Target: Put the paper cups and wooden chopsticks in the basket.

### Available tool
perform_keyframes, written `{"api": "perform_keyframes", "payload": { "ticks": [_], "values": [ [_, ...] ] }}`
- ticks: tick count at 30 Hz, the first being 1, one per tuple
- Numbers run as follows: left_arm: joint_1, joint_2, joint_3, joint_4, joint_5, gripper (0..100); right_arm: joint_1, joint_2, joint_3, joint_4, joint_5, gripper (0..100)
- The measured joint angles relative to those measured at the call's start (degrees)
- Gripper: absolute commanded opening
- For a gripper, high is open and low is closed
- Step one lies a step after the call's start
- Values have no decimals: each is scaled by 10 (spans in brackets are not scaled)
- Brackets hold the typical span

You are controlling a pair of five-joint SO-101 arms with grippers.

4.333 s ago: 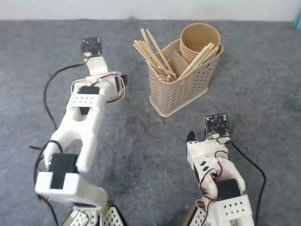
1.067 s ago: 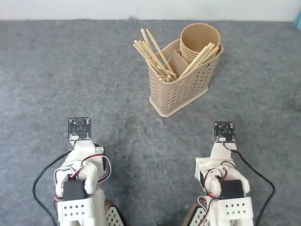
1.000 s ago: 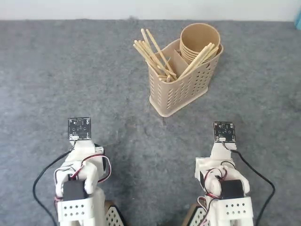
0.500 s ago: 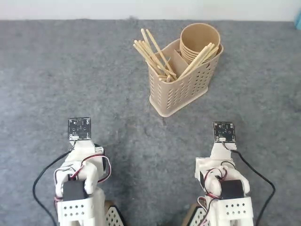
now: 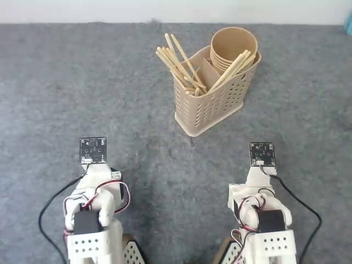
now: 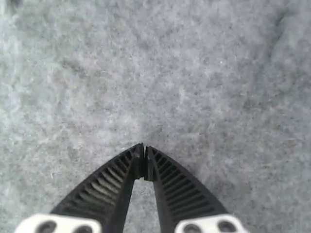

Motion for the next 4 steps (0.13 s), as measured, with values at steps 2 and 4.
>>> {"api": "perform_keyframes", "payload": {
  "ticks": [2, 4],
  "values": [
    [0, 0, 0, 0, 0, 13, 0, 0, 0, 0, 0, 8],
    [0, 0, 0, 0, 0, 13, 0, 0, 0, 0, 0, 8]
  ]
}}
